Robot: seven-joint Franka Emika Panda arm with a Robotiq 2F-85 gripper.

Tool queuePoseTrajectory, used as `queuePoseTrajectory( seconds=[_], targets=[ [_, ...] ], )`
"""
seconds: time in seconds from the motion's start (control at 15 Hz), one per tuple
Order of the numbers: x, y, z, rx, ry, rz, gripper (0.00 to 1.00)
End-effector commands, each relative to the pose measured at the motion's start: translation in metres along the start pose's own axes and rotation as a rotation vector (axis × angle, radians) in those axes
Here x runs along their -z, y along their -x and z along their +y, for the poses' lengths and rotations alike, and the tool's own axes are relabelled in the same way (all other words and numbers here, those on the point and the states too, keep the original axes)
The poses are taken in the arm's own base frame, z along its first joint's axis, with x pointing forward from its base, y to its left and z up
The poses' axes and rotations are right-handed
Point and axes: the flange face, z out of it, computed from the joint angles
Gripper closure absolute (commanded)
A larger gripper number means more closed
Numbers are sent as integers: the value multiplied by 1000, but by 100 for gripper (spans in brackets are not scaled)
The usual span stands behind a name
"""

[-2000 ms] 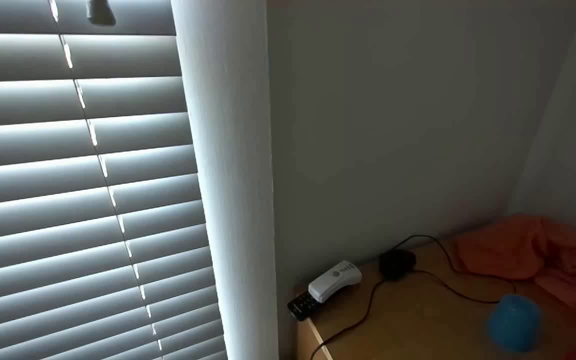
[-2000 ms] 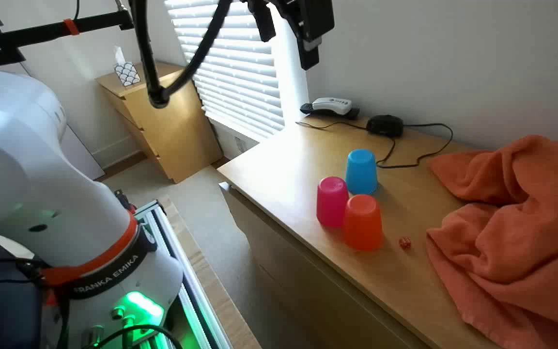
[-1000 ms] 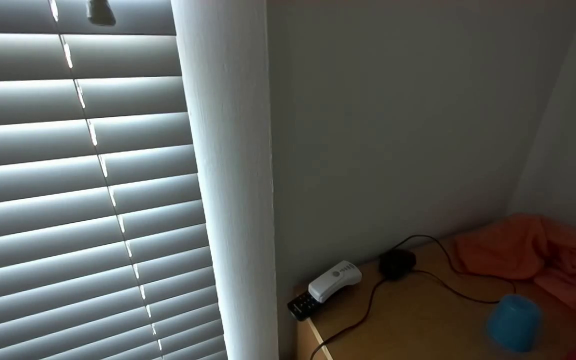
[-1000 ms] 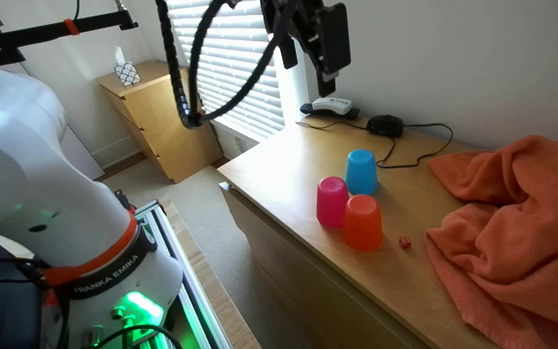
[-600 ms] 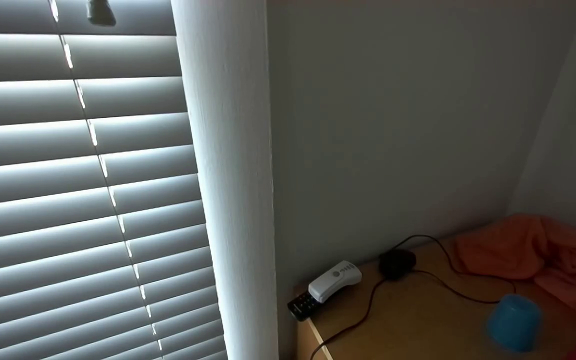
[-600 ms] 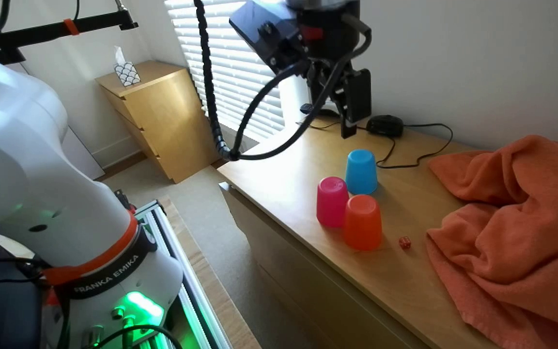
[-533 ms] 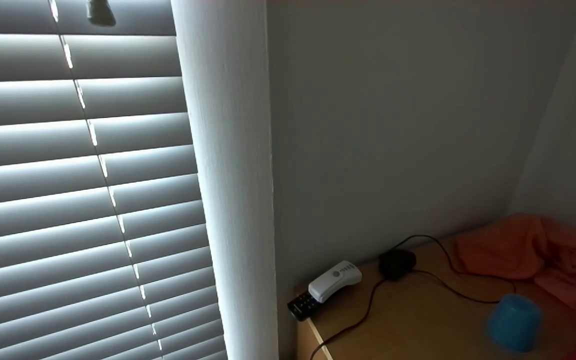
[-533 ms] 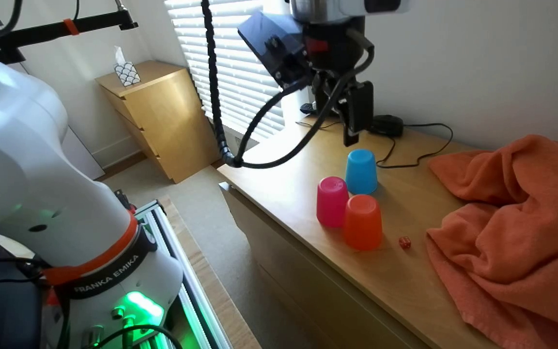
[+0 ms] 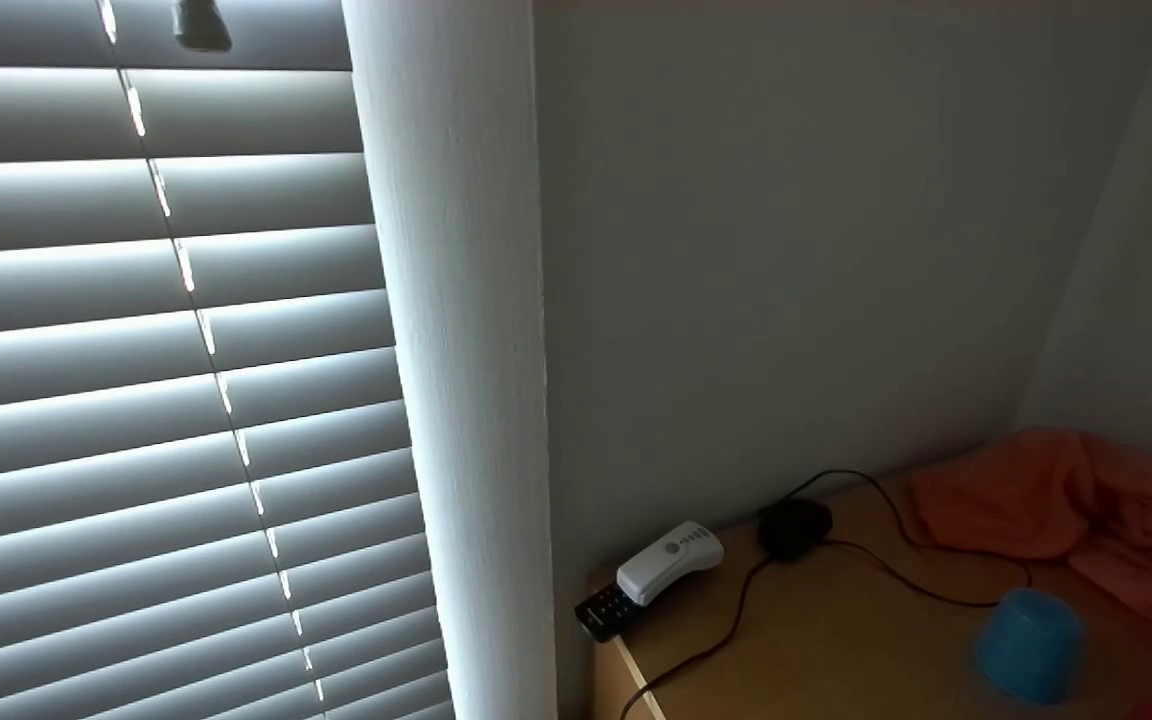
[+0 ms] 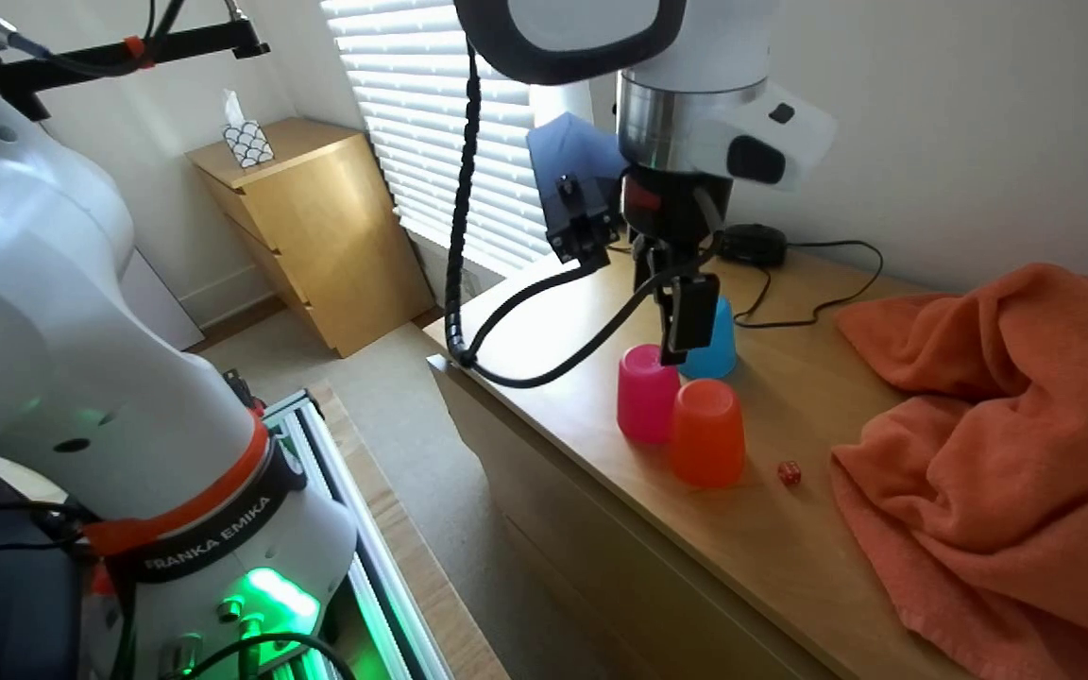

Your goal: Pick up the pink cup and put it on the blue cup

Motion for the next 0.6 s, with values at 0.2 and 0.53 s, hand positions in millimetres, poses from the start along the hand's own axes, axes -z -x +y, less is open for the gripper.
queuePoseTrajectory(
  seconds=[0.2,0.53],
  targets=[
    [-38,-16,1,-85,31,-95,0],
    [-53,-22,-3,-150,17,-138,0]
  ],
)
